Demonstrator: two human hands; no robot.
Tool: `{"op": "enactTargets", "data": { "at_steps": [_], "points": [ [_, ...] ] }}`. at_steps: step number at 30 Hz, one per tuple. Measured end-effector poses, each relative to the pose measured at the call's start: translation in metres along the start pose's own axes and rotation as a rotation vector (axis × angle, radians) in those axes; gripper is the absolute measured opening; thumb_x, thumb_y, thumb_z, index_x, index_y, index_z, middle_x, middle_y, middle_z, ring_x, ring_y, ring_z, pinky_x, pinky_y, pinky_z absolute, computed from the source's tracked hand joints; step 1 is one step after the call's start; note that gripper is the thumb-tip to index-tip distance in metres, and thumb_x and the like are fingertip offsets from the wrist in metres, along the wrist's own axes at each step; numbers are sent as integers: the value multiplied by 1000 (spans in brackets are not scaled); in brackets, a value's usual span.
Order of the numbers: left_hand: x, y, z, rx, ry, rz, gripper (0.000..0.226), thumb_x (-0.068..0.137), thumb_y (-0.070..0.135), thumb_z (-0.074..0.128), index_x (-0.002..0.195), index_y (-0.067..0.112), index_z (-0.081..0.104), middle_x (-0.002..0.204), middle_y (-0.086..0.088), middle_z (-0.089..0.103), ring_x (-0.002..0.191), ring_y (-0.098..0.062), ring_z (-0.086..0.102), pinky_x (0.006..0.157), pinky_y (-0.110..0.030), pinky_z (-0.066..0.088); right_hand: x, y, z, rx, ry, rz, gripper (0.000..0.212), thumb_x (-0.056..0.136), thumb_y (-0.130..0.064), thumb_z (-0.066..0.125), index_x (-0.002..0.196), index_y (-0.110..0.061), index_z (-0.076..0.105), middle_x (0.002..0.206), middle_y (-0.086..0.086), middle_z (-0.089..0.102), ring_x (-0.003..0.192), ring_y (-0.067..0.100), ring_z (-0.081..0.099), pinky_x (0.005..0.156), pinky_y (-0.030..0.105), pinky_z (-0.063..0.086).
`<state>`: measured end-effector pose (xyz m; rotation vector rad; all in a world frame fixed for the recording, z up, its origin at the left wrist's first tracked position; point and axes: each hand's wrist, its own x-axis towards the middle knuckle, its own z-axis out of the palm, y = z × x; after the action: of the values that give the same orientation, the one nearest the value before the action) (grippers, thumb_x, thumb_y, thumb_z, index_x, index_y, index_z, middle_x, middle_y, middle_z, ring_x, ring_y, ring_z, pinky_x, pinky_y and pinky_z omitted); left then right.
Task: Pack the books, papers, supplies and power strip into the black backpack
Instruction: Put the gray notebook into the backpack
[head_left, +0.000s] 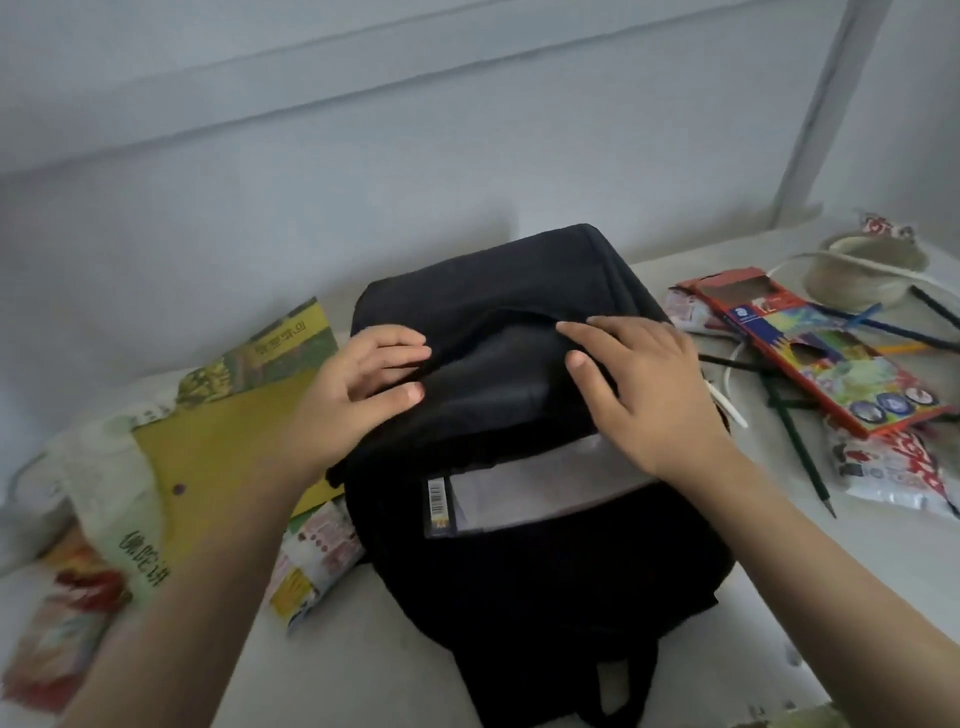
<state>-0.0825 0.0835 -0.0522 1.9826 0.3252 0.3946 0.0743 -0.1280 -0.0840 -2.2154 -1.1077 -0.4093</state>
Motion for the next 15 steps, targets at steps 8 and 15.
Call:
{"op": "enactTargets", "data": {
  "at_steps": [8,15],
  "points": [
    [-41,-35,15,360,255,183,23,90,21,57,112,28,61,118,19,58,115,6,50,96,-7,35,6,-19,16,-62,57,-1,42,92,-38,33,86,-16,68,90,3,66,90,29,57,88,40,34],
    [-62,-64,-62,433,473,155,12,86,17,59,94,24,65,116,5,58,113,11,45,96,-5,29,37,-87,36,165,60,-201,24,88,-26,48,93,-12,66,90,1,66,88,23,59,83,39,44]
  ]
}}
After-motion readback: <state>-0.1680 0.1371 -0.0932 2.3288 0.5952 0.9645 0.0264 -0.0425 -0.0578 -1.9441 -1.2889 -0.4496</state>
